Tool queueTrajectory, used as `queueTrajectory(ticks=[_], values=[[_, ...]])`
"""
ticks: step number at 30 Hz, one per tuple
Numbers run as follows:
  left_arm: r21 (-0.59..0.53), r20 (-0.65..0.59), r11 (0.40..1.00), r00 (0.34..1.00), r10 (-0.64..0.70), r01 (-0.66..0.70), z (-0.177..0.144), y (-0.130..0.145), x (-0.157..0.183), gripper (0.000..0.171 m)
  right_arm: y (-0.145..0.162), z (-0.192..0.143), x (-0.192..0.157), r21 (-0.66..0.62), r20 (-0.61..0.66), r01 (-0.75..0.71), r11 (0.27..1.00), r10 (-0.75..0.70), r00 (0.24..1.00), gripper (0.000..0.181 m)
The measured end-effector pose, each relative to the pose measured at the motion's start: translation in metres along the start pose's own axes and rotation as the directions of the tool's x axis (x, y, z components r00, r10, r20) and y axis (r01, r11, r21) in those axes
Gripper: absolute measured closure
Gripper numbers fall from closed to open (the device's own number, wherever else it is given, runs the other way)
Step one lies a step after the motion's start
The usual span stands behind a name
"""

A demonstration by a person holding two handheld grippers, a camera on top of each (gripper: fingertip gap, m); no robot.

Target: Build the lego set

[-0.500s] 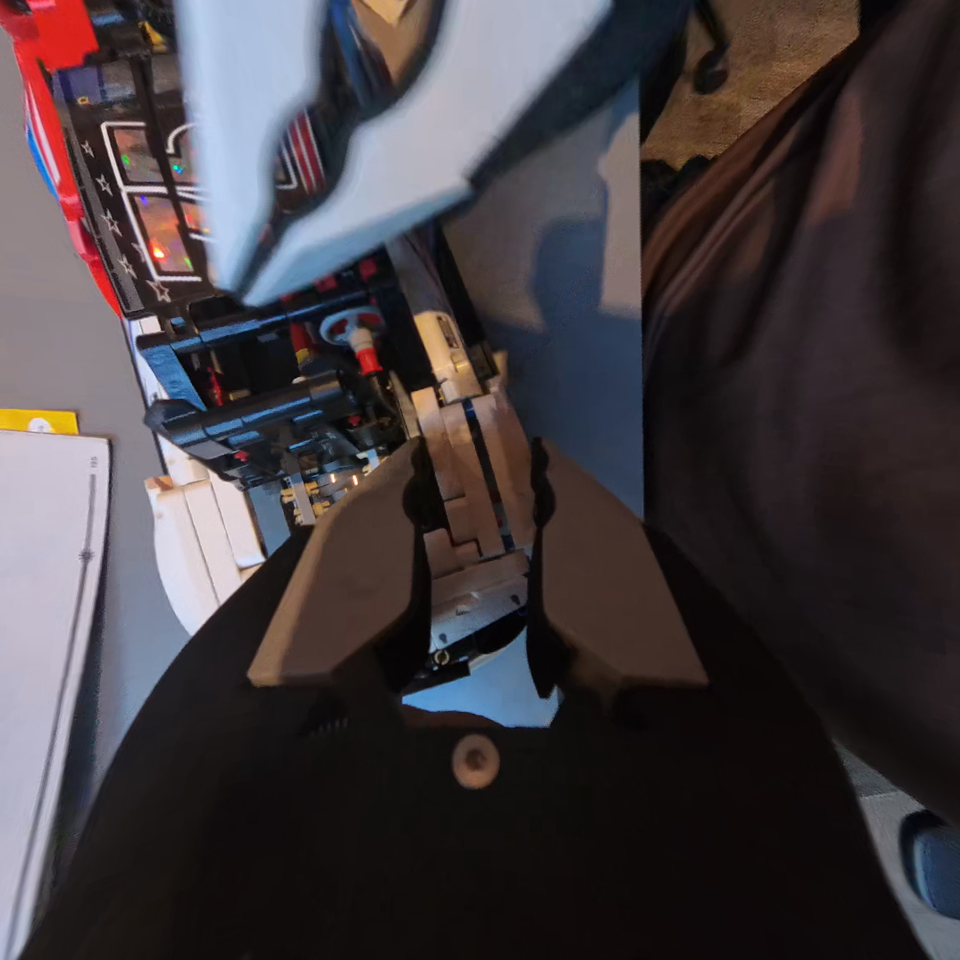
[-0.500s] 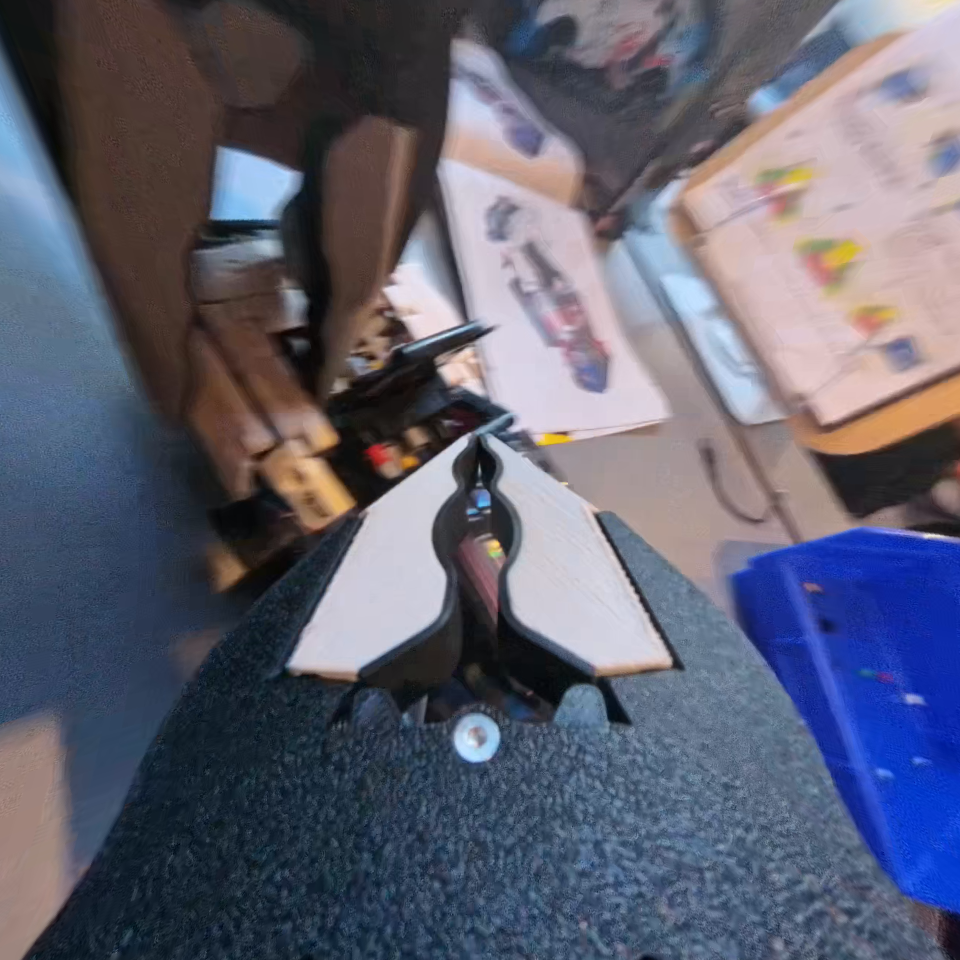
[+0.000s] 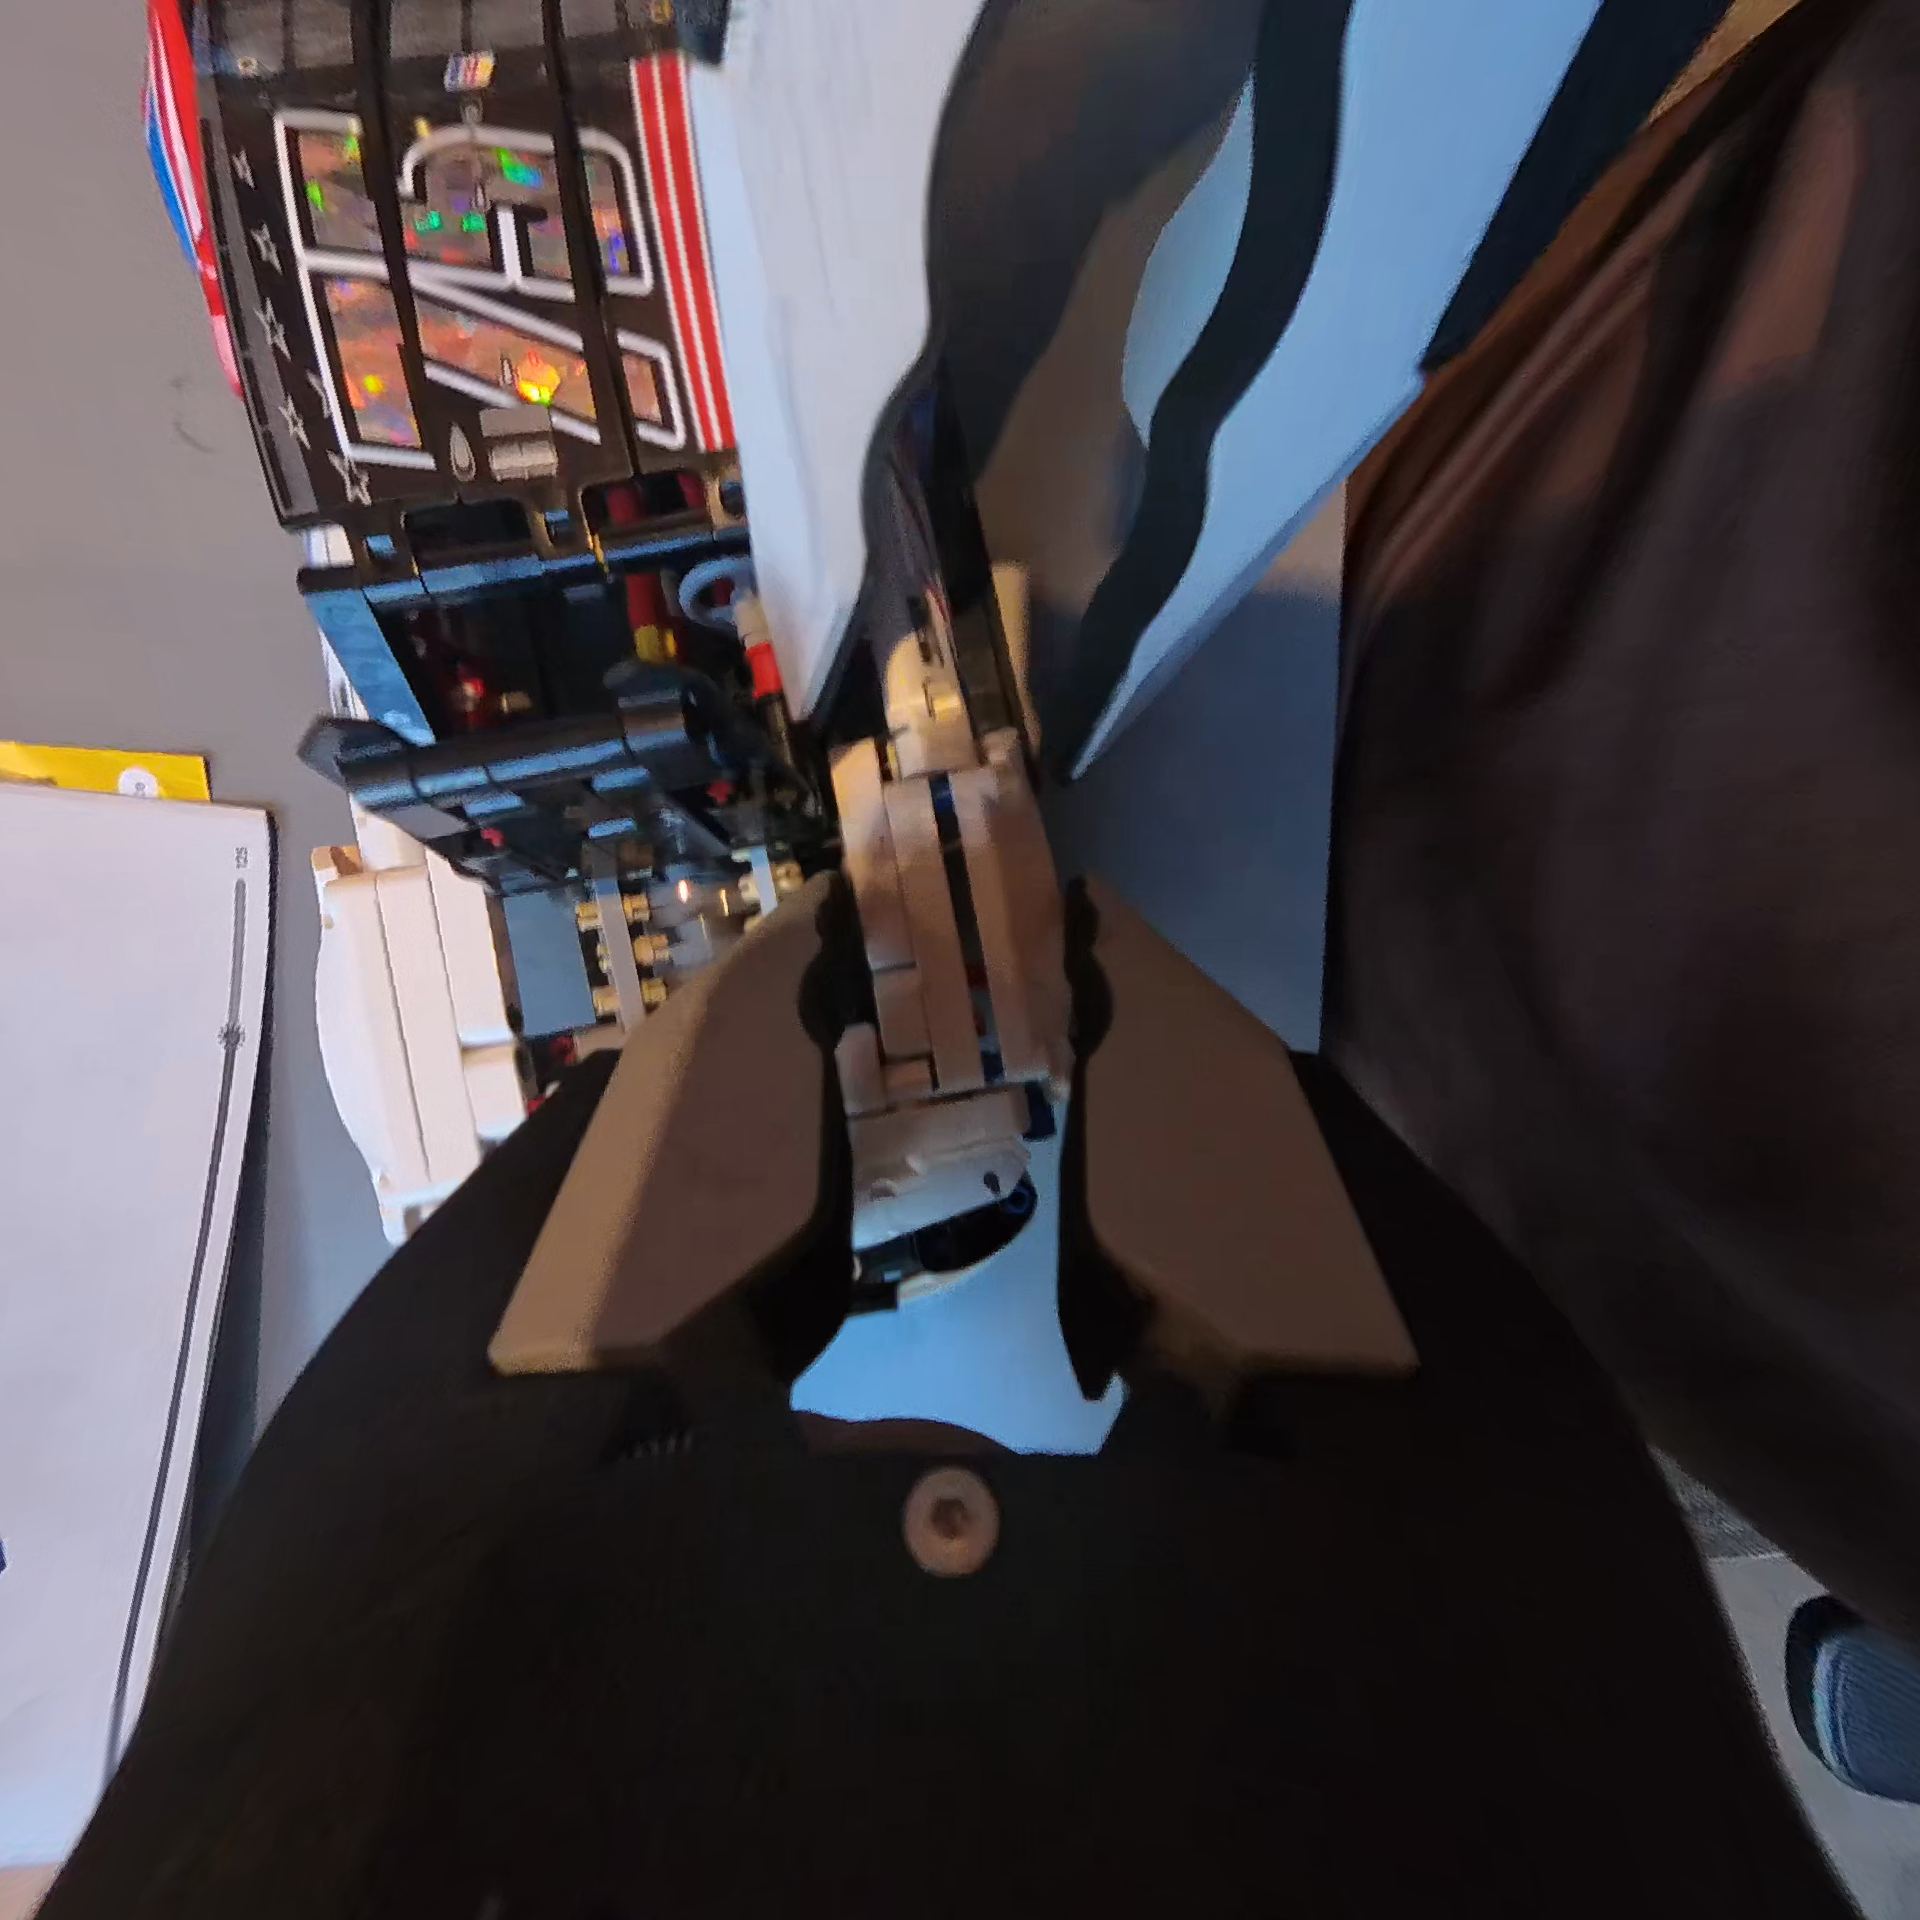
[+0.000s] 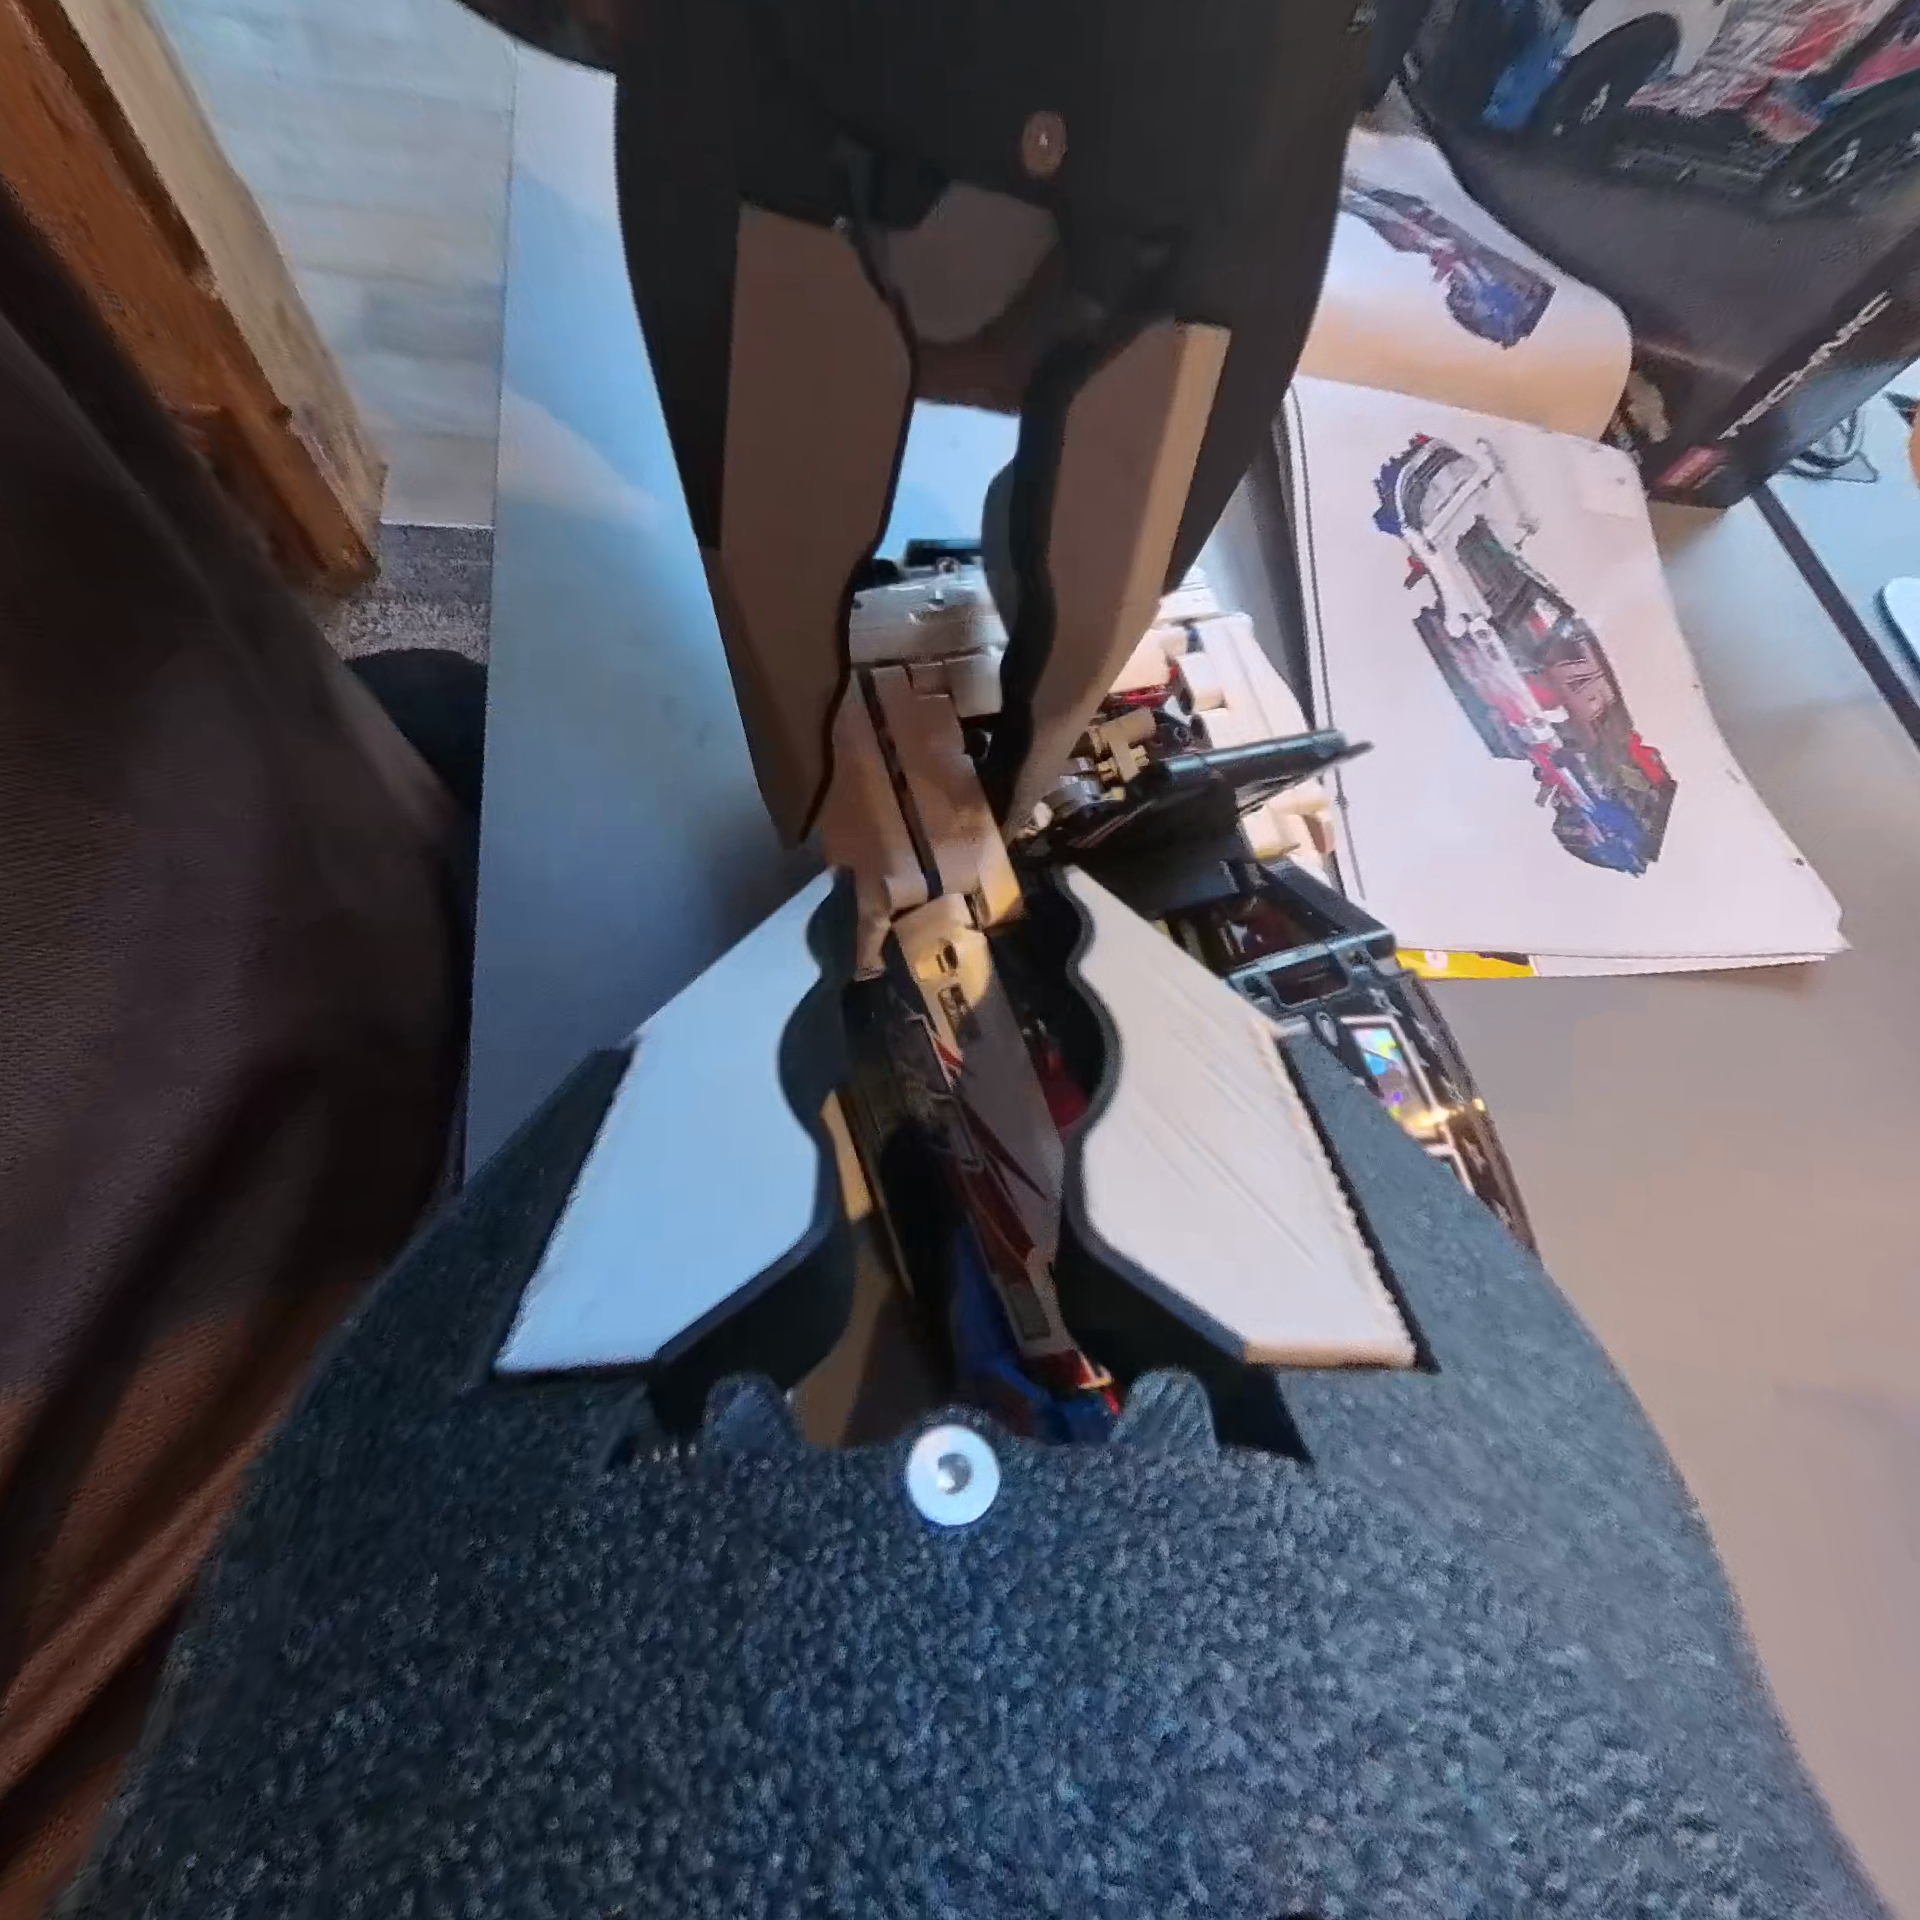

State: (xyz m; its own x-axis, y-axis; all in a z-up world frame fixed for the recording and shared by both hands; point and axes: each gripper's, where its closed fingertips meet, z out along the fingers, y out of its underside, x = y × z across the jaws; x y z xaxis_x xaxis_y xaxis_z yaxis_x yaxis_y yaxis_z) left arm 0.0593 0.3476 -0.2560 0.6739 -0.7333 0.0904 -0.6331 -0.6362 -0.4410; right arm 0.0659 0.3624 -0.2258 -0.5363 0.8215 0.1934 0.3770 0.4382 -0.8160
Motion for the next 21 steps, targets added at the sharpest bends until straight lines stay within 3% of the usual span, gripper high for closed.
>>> queueTrajectory(ticks=[7, 9, 13, 17, 21], values=[[-0.028, 0.037, 1.000, 0.999, 0.004, -0.003, -0.006, 0.010, 0.002, 0.135, 0.001, 0.009, -0.009, -0.075, 0.064, 0.139, 0.987, -0.135, 0.989, 0.147], [-0.021, 0.021, 1.000, 1.000, -0.012, 0.012, -0.004, 0.010, 0.002, 0.135, 0.003, 0.014, -0.007, -0.101, 0.086, 0.181, 0.978, -0.172, 0.981, 0.159], [0.008, 0.013, 1.000, 1.000, -0.020, 0.020, -0.004, 0.009, 0.001, 0.136, 0.005, 0.014, -0.007, -0.127, 0.151, 0.217, 0.968, -0.197, 0.969, 0.164], [-0.005, 0.012, 1.000, 1.000, -0.026, 0.027, -0.004, 0.008, 0.002, 0.136, -0.001, 0.012, -0.013, -0.095, 0.174, 0.216, 0.972, -0.197, 0.965, 0.153], [-0.007, 0.065, 1.000, 0.998, -0.020, 0.020, -0.009, 0.009, 0.000, 0.134, -0.004, 0.019, -0.010, -0.123, 0.170, 0.189, 0.974, -0.167, 0.971, 0.152]])
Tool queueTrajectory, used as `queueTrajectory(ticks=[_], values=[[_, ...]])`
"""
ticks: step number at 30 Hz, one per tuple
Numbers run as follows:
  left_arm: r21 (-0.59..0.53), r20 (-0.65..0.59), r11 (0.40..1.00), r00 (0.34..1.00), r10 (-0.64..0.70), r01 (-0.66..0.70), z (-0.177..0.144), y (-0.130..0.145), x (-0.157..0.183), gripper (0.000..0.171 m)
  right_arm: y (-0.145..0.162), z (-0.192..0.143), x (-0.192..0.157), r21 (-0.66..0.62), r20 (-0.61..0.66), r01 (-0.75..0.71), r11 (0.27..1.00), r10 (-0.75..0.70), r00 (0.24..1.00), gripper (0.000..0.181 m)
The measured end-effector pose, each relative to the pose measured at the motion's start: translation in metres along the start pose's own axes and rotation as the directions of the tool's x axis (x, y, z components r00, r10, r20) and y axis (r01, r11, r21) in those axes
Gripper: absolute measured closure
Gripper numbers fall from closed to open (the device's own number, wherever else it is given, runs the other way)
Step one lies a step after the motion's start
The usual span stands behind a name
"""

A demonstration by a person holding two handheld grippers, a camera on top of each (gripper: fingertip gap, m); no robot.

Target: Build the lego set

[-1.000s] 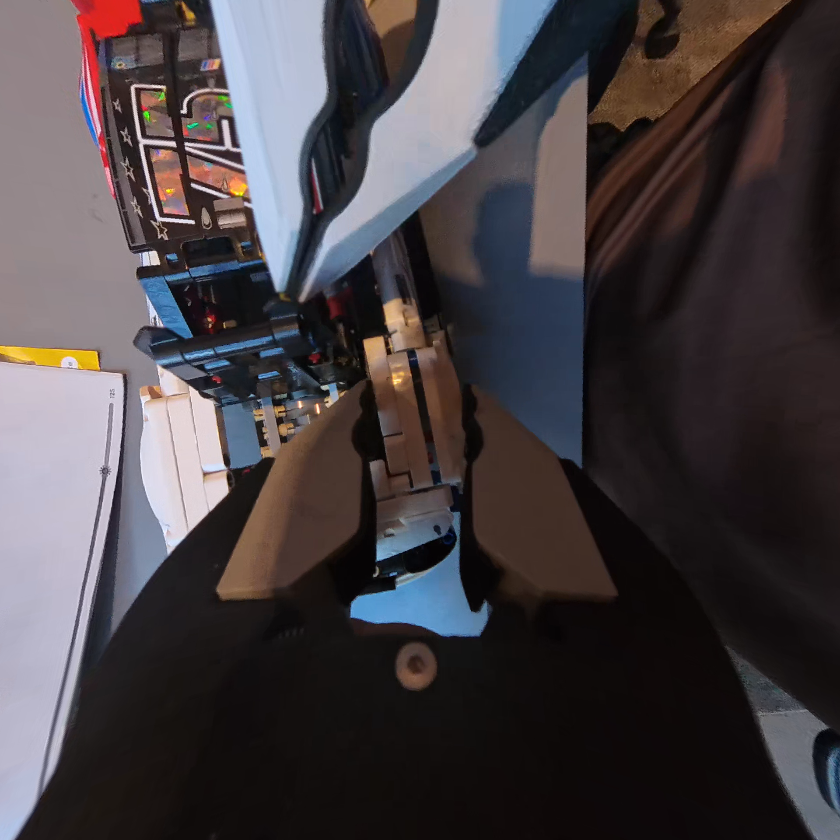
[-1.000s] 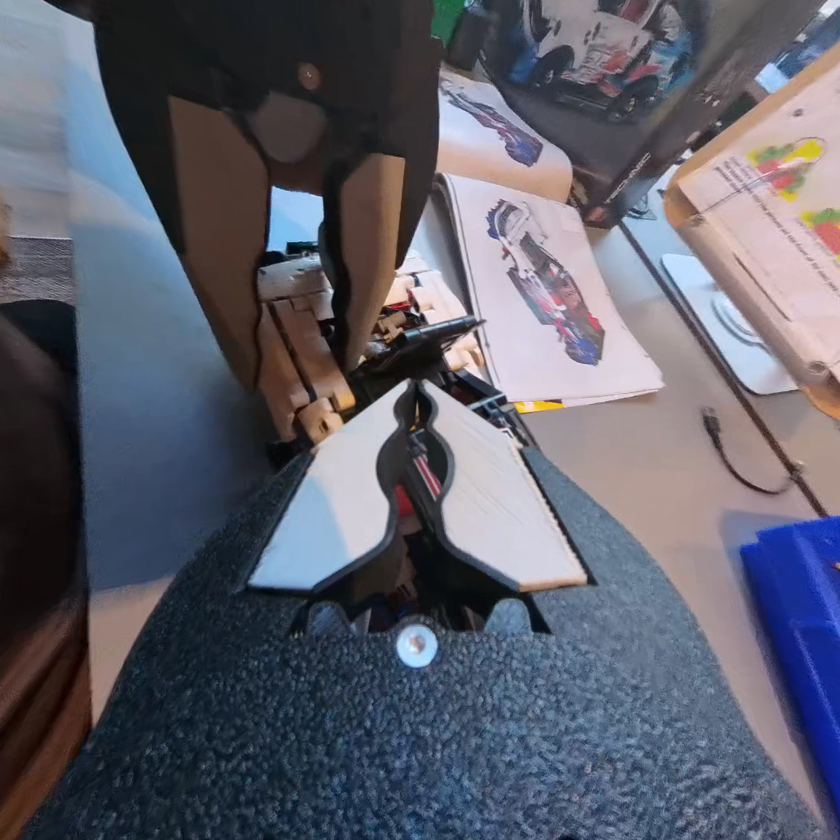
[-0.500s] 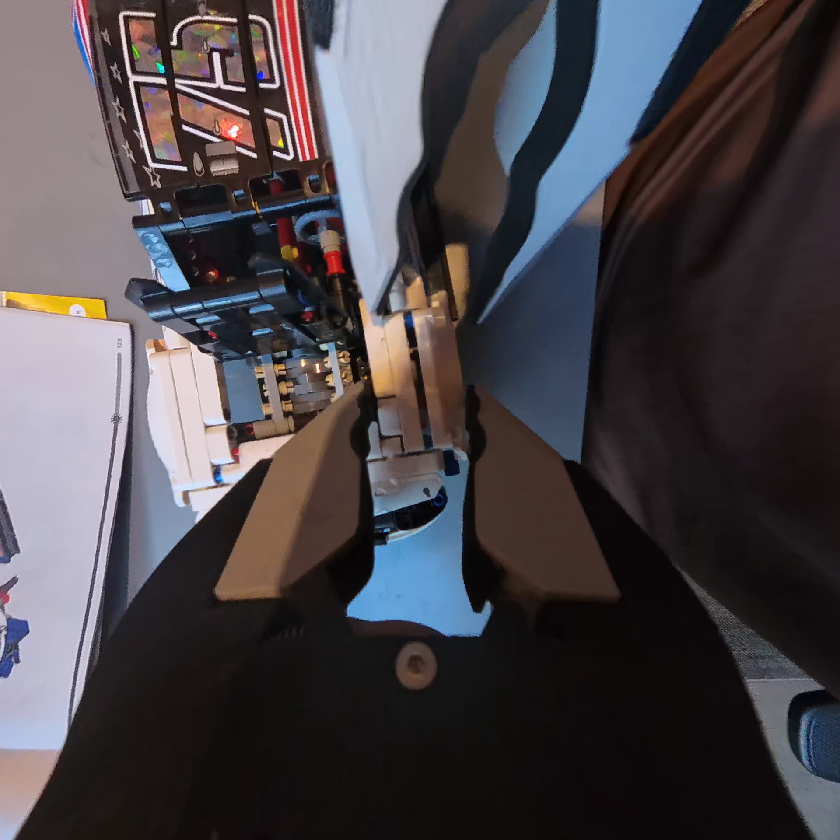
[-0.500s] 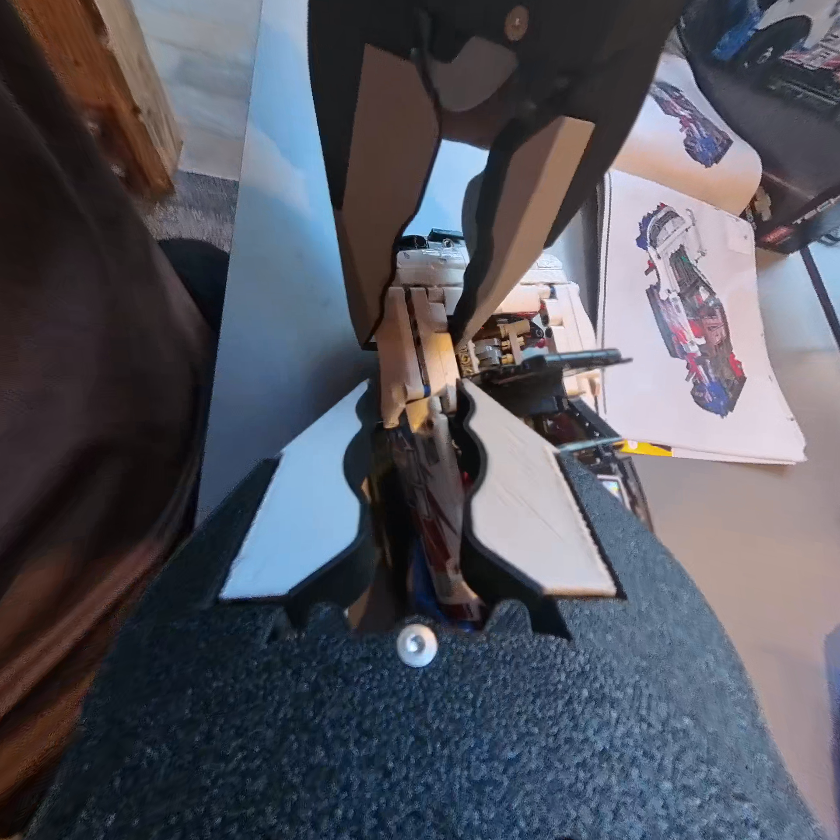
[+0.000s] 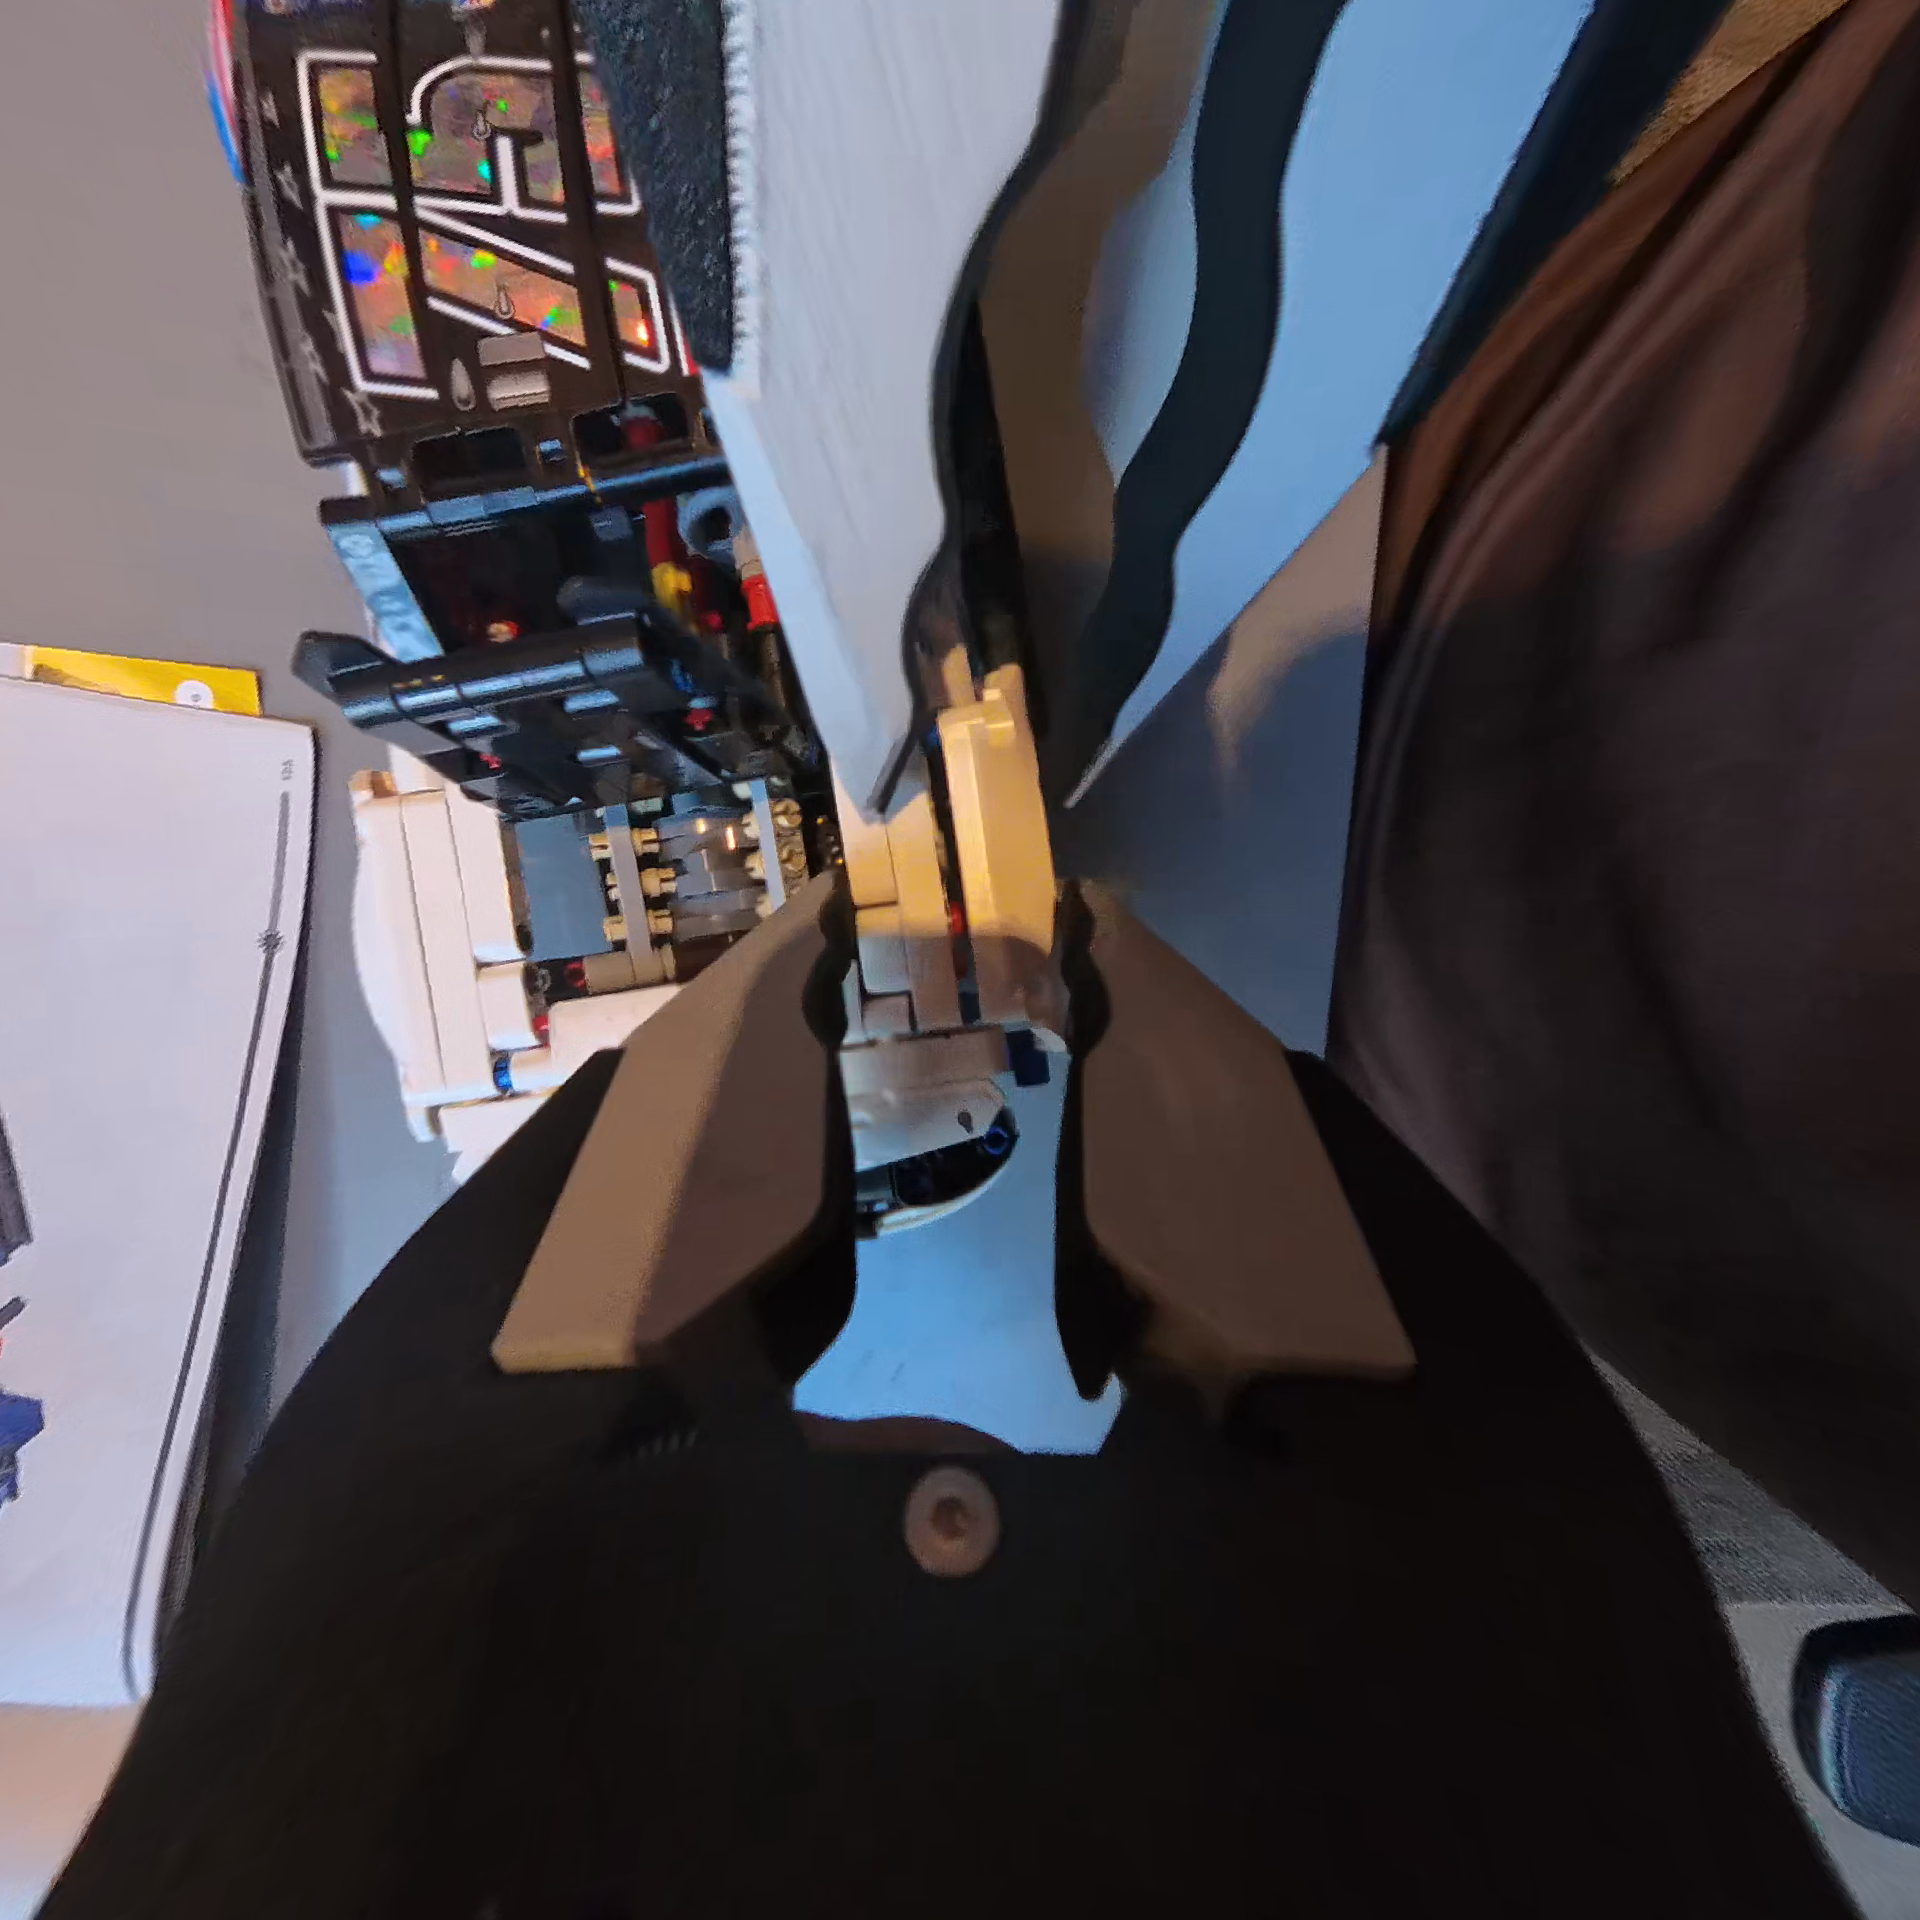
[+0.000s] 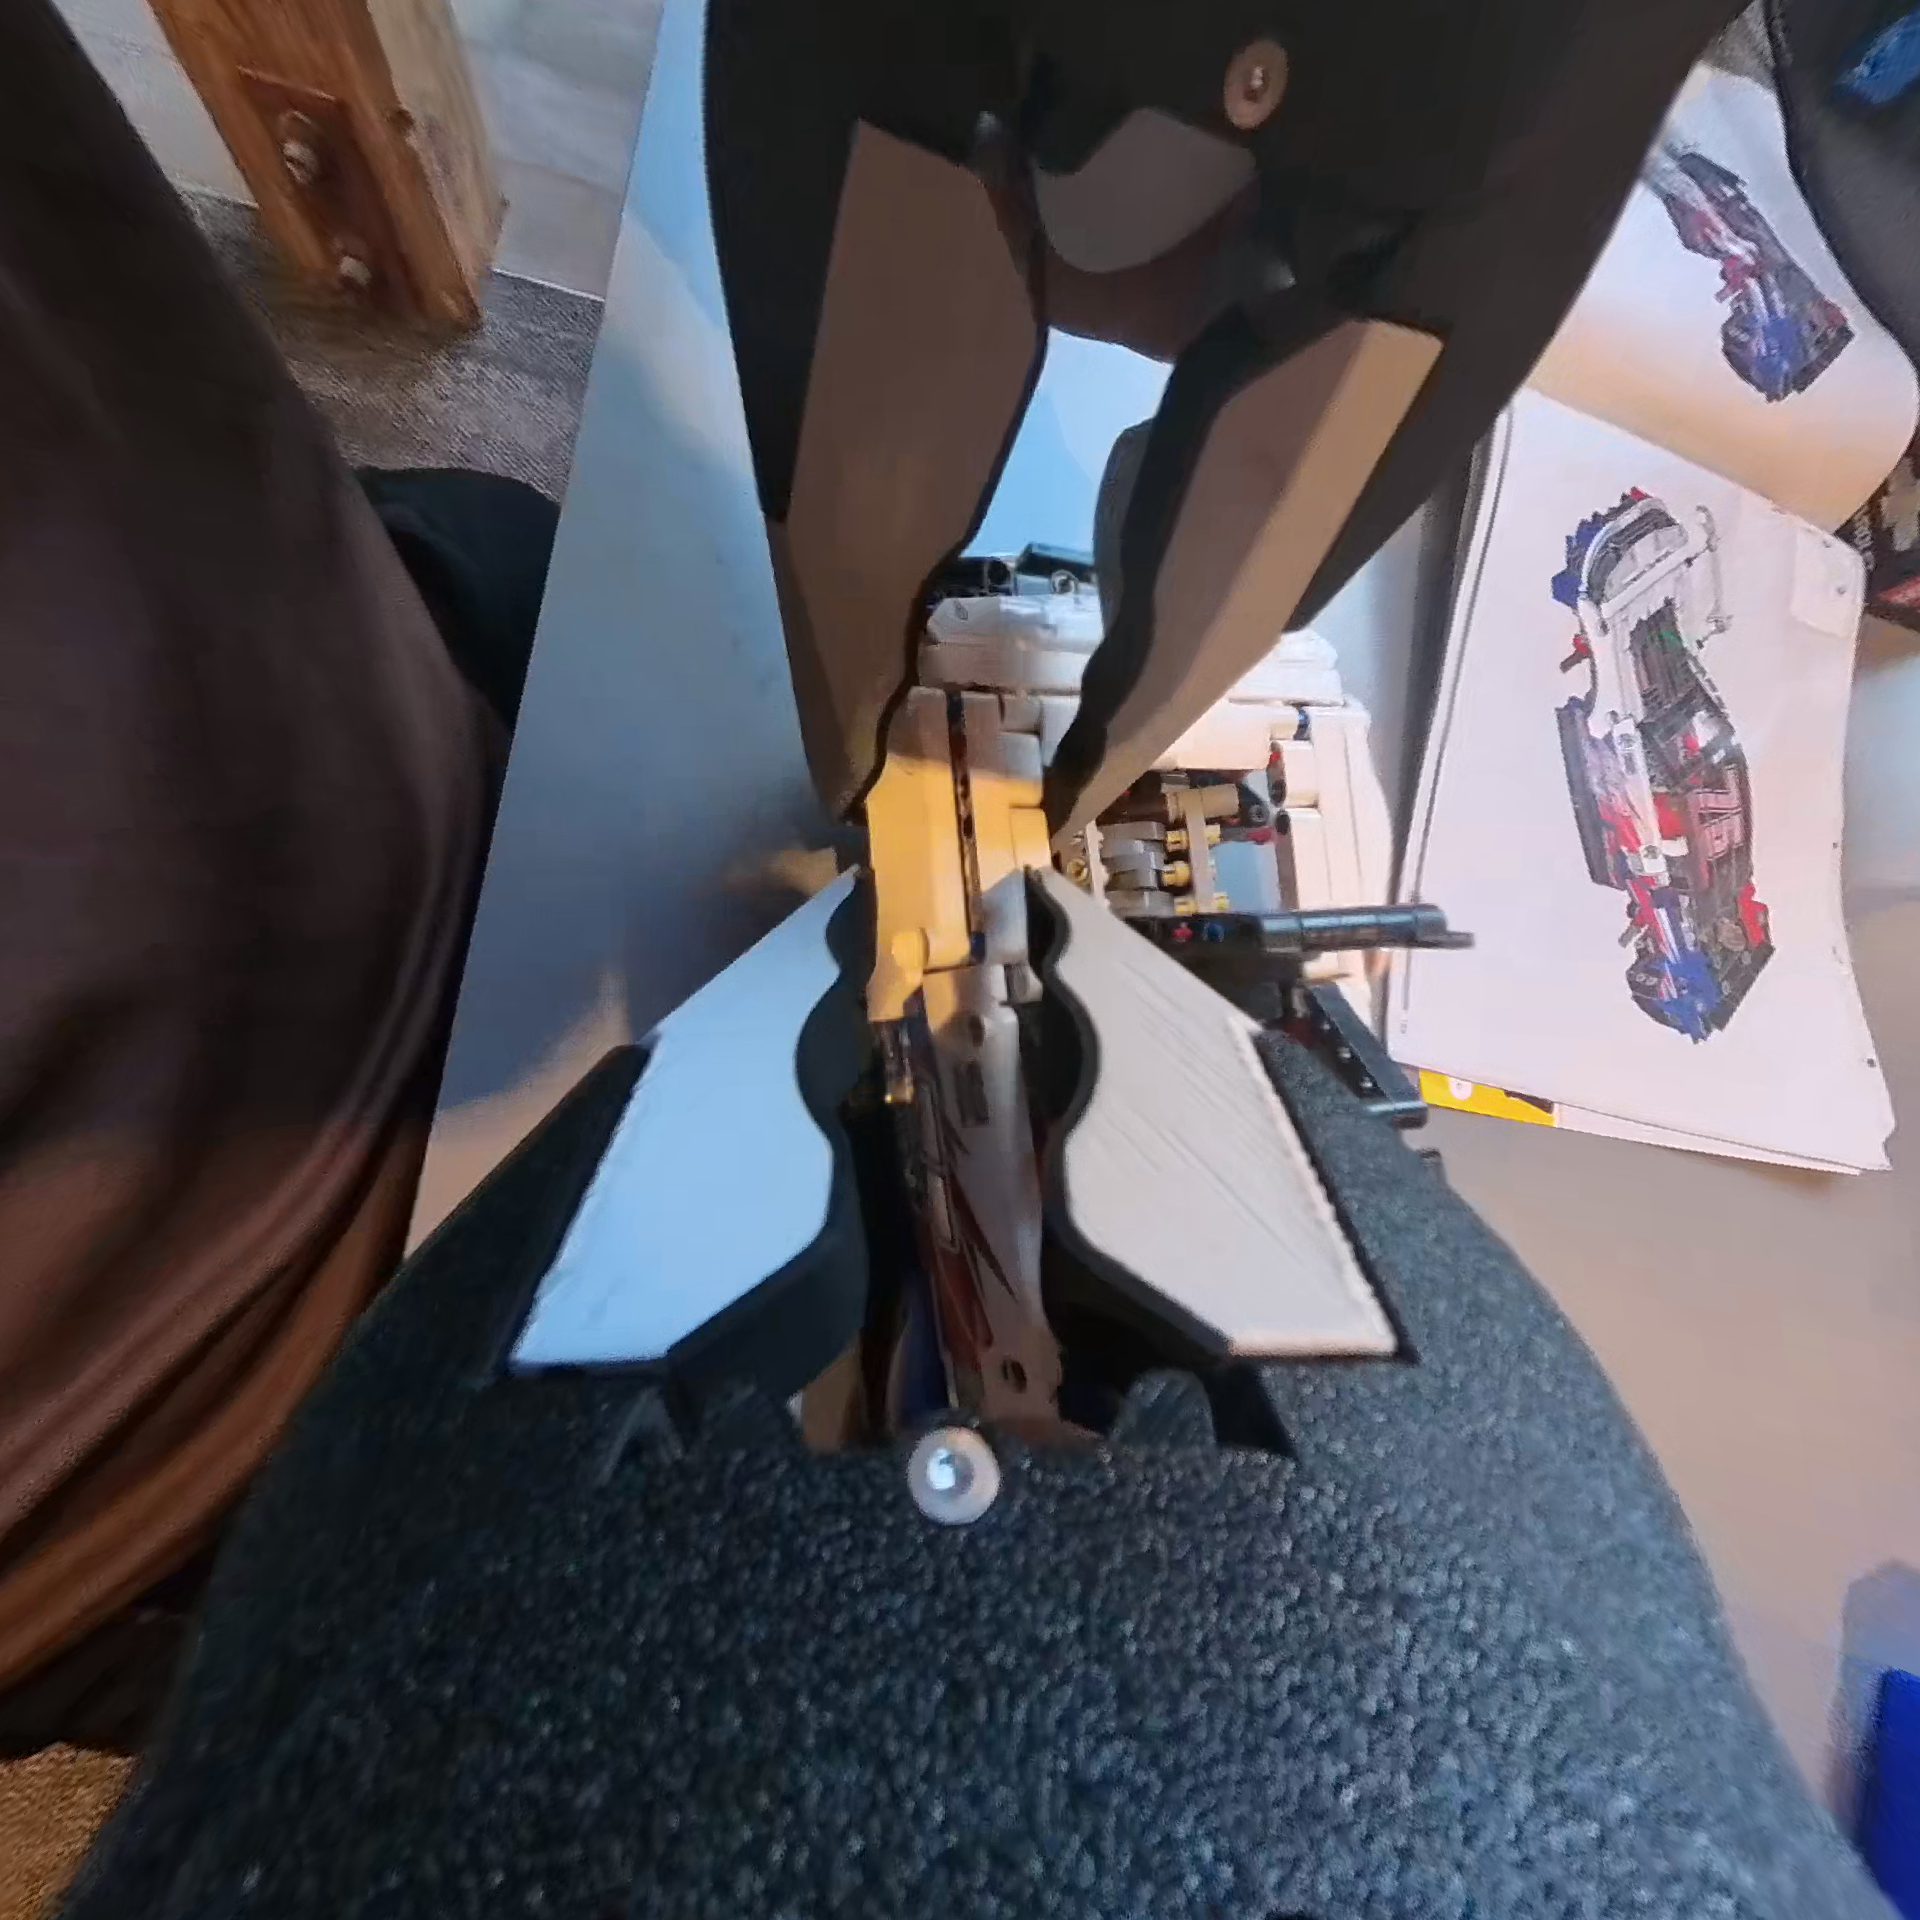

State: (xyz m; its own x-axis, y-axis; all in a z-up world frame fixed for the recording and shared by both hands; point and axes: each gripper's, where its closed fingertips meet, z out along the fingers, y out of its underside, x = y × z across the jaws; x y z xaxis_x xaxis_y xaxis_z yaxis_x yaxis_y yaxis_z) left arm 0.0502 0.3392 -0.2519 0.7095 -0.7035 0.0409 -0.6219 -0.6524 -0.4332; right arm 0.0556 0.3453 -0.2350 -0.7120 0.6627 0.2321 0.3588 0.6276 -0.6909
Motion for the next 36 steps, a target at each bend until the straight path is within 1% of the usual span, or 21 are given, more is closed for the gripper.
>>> queueTrajectory(ticks=[3, 5, 7, 9, 12, 14, 17, 21, 25, 30, 32, 34, 36], values=[[0.016, 0.044, 1.000, 0.999, 0.009, -0.010, -0.008, 0.001, 0.001, 0.131, -0.005, 0.003, 0.003, -0.029, -0.051, 0.040, 0.999, -0.041, 0.998, 0.148], [0.012, 0.080, 1.000, 0.997, 0.011, -0.012, -0.015, 0.004, 0.001, 0.125, -0.010, 0.003, 0.002, -0.031, -0.051, 0.044, 0.999, -0.046, 0.998, 0.147], [0.015, 0.121, 1.000, 0.993, 0.005, -0.007, -0.022, 0.010, 0.000, 0.120, -0.011, 0.006, 0.002, -0.045, -0.043, 0.025, 0.999, -0.027, 0.999, 0.141], [0.032, 0.175, 0.999, 0.984, -0.027, 0.021, -0.030, 0.016, -0.004, 0.113, -0.011, 0.011, 0.004, -0.068, -0.030, -0.003, 0.998, 0.001, 1.000, 0.137], [0.067, 0.247, 0.994, 0.964, -0.097, 0.083, -0.035, 0.031, -0.010, 0.106, -0.013, 0.015, 0.004, -0.077, 0.000, -0.040, 0.996, 0.041, 0.999, 0.139], [0.100, 0.245, 0.986, 0.958, -0.151, 0.130, -0.031, 0.040, -0.009, 0.101, -0.013, 0.016, 0.002, -0.088, 0.030, -0.063, 0.994, 0.066, 0.997, 0.141], [0.198, 0.230, 0.961, 0.945, -0.234, 0.190, -0.023, 0.041, -0.012, 0.095, -0.011, 0.019, 0.001, -0.128, 0.066, -0.113, 0.985, 0.122, 0.990, 0.141], [0.298, 0.213, 0.925, 0.929, -0.304, 0.234, -0.023, 0.038, -0.015, 0.095, -0.010, 0.023, 0.002, -0.189, 0.095, -0.148, 0.971, 0.168, 0.981, 0.142], [0.333, 0.232, 0.917, 0.923, -0.306, 0.220, -0.022, 0.039, -0.014, 0.094, -0.011, 0.024, 0.000, -0.225, 0.128, -0.163, 0.961, 0.195, 0.972, 0.142], [0.355, 0.261, 0.915, 0.920, -0.292, 0.189, -0.021, 0.039, -0.016, 0.093, -0.012, 0.024, 0.000, -0.245, 0.194, -0.213, 0.946, 0.263, 0.945, 0.143], [0.386, 0.263, 0.903, 0.916, -0.303, 0.188, -0.020, 0.037, -0.015, 0.092, -0.012, 0.023, 0.000, -0.252, 0.209, -0.216, 0.943, 0.271, 0.940, 0.144], [0.423, 0.271, 0.889, 0.912, -0.309, 0.175, -0.020, 0.033, -0.015, 0.098, -0.012, 0.023, 0.000, -0.253, 0.214, -0.208, 0.945, 0.265, 0.940, 0.144], [0.424, 0.306, 0.894, 0.905, -0.294, 0.147, -0.019, 0.034, -0.015, 0.098, -0.012, 0.024, 0.000, -0.255, 0.217, -0.198, 0.947, 0.255, 0.942, 0.144]])
